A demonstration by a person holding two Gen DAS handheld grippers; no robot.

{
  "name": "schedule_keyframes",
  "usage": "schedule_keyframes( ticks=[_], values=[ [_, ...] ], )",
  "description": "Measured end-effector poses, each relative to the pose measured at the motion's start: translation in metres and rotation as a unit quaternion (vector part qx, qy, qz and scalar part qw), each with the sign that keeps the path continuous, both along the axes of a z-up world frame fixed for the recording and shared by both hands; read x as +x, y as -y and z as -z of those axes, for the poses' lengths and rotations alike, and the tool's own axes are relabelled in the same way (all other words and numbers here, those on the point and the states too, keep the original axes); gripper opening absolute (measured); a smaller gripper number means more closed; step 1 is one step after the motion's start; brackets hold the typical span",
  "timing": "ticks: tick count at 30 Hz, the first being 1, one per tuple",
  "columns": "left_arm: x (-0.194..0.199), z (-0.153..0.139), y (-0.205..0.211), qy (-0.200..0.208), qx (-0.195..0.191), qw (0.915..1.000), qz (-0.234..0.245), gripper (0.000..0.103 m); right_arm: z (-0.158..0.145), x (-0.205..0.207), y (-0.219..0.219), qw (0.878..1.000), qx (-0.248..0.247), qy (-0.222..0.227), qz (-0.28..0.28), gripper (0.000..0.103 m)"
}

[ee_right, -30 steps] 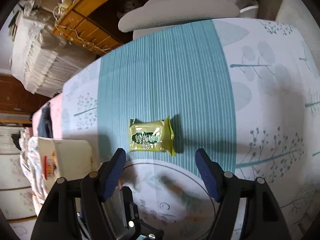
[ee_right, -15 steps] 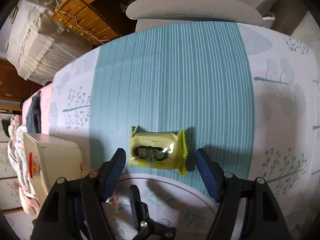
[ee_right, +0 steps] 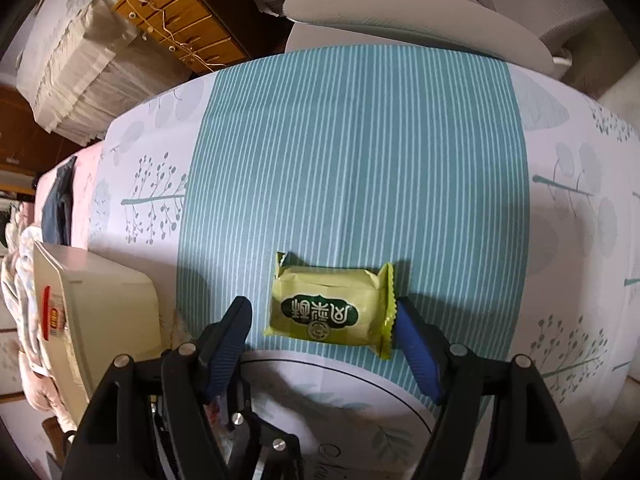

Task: Organize snacks
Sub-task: 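Grasp the small nut bag with the left tool while the right tool grasps the yellow-green packet, then carry the nut bag and yellow-green packet into the white tray and release both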

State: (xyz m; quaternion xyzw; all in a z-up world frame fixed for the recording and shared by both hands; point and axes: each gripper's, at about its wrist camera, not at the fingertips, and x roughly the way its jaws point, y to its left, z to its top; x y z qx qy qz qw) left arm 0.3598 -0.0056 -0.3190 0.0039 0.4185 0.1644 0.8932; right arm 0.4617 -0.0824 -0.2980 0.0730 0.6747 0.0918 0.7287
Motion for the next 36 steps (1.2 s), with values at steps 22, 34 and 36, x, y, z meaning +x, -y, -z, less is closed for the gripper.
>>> schedule_keyframes(
  ticks=[22, 34, 36],
  values=[
    [-0.059, -0.02, -0.011, -0.005, -0.074, 0.9971, 0.014, 0.045, -0.005, -0.033, 0.021, 0.999, -0.005, 0.035, -0.026, 0.051],
    [-0.118, -0.053, -0.007, 0.005, -0.079, 0.9918, 0.1, 0.045, -0.009, -0.109, 0.07, 0.998, 0.027, -0.015, 0.06, 0.051],
    [-0.127, -0.059, -0.009, 0.004, -0.086, 0.9892, 0.119, 0.045, -0.011, -0.123, 0.076, 0.997, 0.026, -0.019, 0.07, 0.051]
  ],
)
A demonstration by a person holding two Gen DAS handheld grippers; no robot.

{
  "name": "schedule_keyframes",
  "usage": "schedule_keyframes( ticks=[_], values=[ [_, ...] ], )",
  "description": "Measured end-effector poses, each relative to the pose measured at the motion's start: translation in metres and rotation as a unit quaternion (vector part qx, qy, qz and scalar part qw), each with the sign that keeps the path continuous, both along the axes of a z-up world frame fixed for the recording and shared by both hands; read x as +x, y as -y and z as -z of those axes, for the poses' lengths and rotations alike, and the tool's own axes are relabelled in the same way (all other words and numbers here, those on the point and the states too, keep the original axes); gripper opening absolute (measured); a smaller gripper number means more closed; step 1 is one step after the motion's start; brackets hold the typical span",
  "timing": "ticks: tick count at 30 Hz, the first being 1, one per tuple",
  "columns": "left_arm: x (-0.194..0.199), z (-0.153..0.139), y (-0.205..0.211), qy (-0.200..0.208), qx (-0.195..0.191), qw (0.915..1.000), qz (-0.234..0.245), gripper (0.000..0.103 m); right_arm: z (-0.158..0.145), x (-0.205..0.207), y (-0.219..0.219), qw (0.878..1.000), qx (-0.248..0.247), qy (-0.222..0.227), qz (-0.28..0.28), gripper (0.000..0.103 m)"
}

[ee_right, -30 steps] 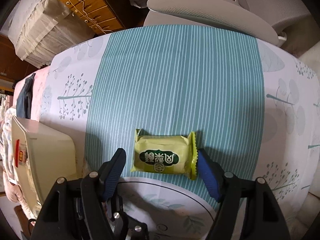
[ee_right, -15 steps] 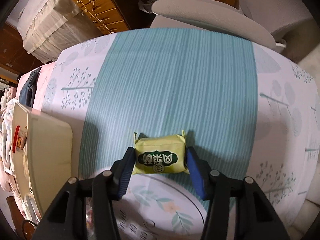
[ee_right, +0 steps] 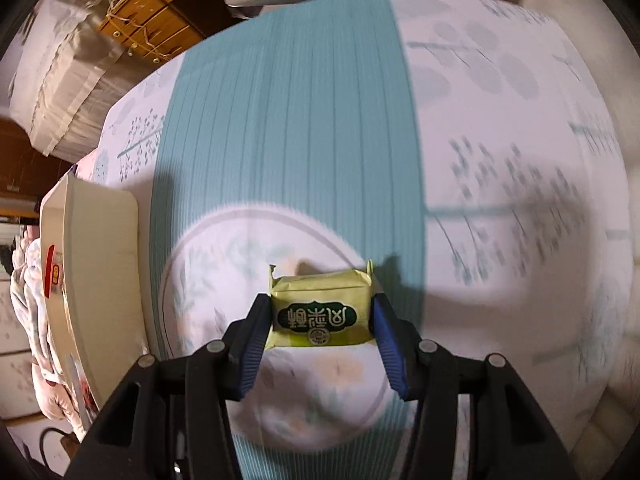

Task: Organize snacks
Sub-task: 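Carry the nut bag and yellow-green packet into the white tray and release both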

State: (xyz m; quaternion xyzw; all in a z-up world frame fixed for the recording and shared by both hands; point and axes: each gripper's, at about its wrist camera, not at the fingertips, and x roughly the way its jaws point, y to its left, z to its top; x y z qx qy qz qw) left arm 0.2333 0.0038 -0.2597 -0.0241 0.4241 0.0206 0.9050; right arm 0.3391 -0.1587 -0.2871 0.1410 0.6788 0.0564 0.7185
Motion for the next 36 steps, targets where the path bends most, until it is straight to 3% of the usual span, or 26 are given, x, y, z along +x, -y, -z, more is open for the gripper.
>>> schedule_keyframes(
  ticks=[10, 14, 20, 28, 36],
  values=[
    [-0.051, -0.037, -0.026, 0.007, -0.038, 0.9955, 0.086, 0.045, -0.01, -0.064, -0.003, 0.998, -0.005, -0.016, 0.054, 0.051],
    [-0.069, -0.057, -0.046, 0.018, -0.064, 0.9886, 0.135, 0.045, -0.017, -0.082, -0.022, 0.998, -0.002, -0.025, 0.062, 0.051],
    [-0.086, -0.096, -0.087, 0.022, -0.073, 0.982, 0.172, 0.045, -0.049, -0.104, -0.068, 0.999, -0.022, -0.021, 0.039, 0.051],
    [-0.096, -0.127, -0.155, 0.034, -0.096, 0.9754, 0.195, 0.045, -0.084, -0.122, -0.125, 0.999, -0.012, -0.008, 0.033, 0.051],
    [-0.082, -0.129, -0.222, 0.045, -0.116, 0.9792, 0.16, 0.045, -0.107, -0.122, -0.184, 1.0, -0.012, 0.015, 0.009, 0.051]
  ],
)
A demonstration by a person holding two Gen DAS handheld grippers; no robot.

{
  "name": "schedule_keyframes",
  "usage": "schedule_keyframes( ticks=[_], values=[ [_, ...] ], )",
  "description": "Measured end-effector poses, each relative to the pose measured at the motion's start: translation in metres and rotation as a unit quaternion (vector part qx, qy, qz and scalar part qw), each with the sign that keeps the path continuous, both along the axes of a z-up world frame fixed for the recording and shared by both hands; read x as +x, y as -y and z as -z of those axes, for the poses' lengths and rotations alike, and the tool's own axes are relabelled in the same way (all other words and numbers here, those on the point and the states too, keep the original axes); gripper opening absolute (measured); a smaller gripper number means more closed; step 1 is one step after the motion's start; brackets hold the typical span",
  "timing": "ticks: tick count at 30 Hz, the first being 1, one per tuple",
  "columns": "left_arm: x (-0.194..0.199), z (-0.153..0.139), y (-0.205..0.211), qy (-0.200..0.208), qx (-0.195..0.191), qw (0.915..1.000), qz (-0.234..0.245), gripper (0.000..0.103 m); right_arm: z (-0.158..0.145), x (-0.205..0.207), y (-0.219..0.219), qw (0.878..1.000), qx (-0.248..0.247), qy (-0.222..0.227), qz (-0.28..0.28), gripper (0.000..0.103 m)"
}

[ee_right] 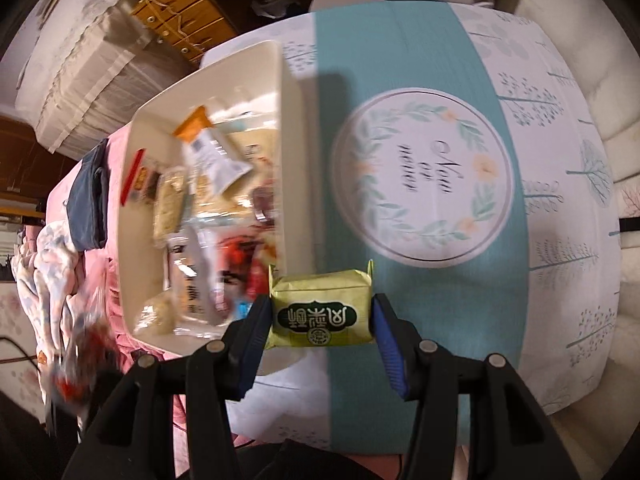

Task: Organize snacks

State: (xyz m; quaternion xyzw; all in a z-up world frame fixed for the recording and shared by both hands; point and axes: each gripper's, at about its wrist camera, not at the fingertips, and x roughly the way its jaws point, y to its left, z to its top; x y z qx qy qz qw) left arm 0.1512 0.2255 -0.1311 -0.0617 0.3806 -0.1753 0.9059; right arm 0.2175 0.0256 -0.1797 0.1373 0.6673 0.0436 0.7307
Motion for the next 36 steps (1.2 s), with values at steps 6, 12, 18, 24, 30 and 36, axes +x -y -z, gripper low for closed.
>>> schedule_keyframes(
  ticks=[6, 12, 18, 24, 30, 36],
  values=[
    [0.024, 0.01, -0.044, -0.014, -0.018, 0.9997, -0.005, 0.046, -0.005, 0.001, -0.032, 0.999, 0.027, 0.003, -0.019, 0.051],
    [0.037, 0.024, -0.064, -0.015, -0.025, 0.999, -0.033, 0.046, -0.005, 0.001, -0.049, 0.998, 0.058, 0.019, -0.03, 0.052],
    [0.035, 0.021, -0.07, -0.01, -0.05, 0.9974, -0.05, 0.077, -0.008, -0.003, -0.055, 0.991, 0.116, 0.054, -0.038, 0.063],
    [0.015, 0.011, -0.049, -0.021, -0.053, 0.9971, -0.05, 0.079, -0.028, -0.011, -0.045, 0.986, 0.114, 0.101, -0.065, 0.07],
    [-0.016, -0.003, -0.006, -0.035, -0.05, 0.9946, -0.084, 0.08, -0.042, -0.034, -0.006, 0.983, 0.116, 0.115, -0.078, 0.075],
    [-0.056, -0.018, 0.053, -0.064, -0.079, 0.9904, -0.094, 0.089, -0.053, -0.076, 0.057, 0.983, 0.105, 0.135, -0.059, 0.085]
  ],
)
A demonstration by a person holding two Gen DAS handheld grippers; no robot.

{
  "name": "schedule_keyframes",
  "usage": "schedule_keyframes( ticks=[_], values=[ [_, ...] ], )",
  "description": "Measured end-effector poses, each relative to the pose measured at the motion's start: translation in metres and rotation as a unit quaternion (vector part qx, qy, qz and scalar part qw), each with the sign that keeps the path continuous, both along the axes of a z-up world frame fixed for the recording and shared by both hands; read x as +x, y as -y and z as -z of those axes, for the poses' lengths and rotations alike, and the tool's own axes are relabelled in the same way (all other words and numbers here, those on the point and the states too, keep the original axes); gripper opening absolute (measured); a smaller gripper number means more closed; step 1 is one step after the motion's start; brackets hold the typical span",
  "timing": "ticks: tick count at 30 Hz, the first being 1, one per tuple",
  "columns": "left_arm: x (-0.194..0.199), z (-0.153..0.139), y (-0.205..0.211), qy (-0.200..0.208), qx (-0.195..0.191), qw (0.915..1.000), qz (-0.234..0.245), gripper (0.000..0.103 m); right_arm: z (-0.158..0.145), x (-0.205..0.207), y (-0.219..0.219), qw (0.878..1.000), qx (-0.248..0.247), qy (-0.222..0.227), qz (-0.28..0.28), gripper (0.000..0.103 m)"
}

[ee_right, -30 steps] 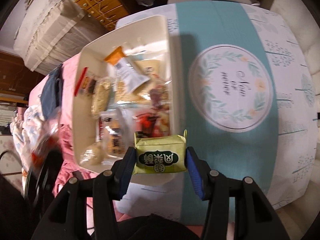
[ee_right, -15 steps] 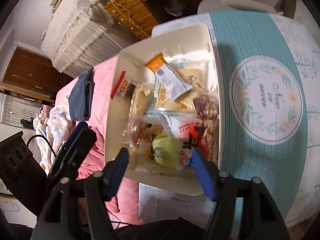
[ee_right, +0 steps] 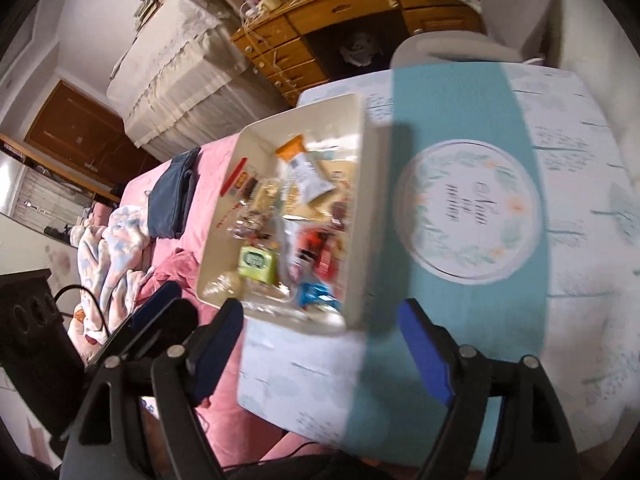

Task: Organize snacks

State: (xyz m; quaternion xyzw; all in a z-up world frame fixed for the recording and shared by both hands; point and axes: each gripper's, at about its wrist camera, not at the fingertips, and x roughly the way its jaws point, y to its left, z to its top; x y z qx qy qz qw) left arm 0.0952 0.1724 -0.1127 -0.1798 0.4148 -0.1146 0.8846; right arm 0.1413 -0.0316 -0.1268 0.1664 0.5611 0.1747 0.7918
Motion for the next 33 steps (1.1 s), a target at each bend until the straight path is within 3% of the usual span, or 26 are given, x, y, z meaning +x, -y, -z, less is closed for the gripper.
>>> schedule_keyframes(
  ticks=[3, 10, 17, 24, 29, 33],
  values=[
    [-0.022, -0.004, 0.027, -0.004, 0.003, 1.0, 0.002, 0.09, -0.002, -0.021, 0.03, 1.0, -0.011, 0.005, 0.015, 0.087],
    [-0.058, -0.011, 0.091, -0.053, 0.061, 0.9967, 0.012, 0.096, -0.005, -0.084, 0.104, 0.997, -0.05, 0.034, 0.052, 0.089],
    [-0.088, -0.042, 0.14, -0.046, 0.111, 0.9916, 0.048, 0.102, -0.004, -0.142, 0.156, 0.993, -0.074, 0.028, 0.083, 0.092],
    [-0.112, -0.069, 0.157, -0.038, 0.154, 0.9864, 0.043, 0.102, -0.028, -0.181, 0.168, 0.991, -0.097, 0.044, 0.081, 0.097],
    [-0.124, -0.08, 0.161, -0.021, 0.198, 0.9799, 0.009, 0.102, -0.061, -0.2, 0.154, 0.985, -0.118, 0.106, 0.07, 0.101],
    [-0.135, -0.082, 0.161, -0.008, 0.226, 0.9738, -0.017, 0.102, -0.07, -0.21, 0.138, 0.981, -0.119, 0.141, 0.067, 0.103]
  ],
)
